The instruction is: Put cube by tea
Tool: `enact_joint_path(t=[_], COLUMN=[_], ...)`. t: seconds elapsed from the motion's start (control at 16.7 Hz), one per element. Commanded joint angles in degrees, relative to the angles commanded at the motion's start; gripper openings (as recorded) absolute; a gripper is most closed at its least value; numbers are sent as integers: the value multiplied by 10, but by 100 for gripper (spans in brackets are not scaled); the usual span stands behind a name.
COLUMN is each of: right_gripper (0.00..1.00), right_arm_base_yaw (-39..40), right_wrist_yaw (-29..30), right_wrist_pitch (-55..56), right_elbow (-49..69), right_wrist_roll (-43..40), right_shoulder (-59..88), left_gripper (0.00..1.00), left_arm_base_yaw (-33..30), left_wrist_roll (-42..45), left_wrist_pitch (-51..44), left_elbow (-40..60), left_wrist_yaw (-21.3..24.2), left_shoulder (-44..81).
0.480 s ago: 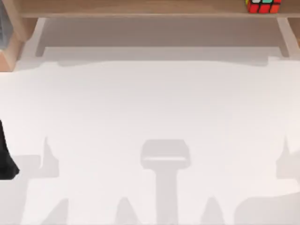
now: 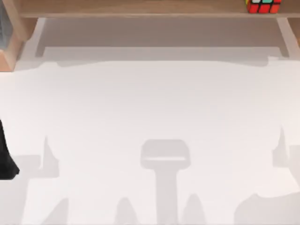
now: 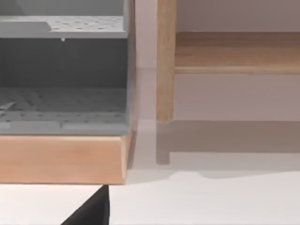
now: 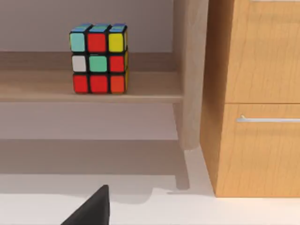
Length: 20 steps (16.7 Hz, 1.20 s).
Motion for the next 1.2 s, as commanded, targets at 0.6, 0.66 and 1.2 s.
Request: enact_joint_path(t=[0.6,0.66,1.2], right_gripper=[100,100,100], right_arm_base_yaw=[62,69,119], right_wrist_yaw=[71,78,132], right_wrist_pitch=[259,287,489], right_elbow=[216,238,406], right_wrist_roll=[2,3,8], right_shoulder=[481,532,909], left_gripper=[100,100,100], left_arm_base_yaw=[0,0,0], left_wrist_roll=[0,0,0], left_wrist_pitch=[0,0,0], left_elbow=[0,0,0], left_wrist_yaw=[0,0,0], left_shoulder=[0,0,0])
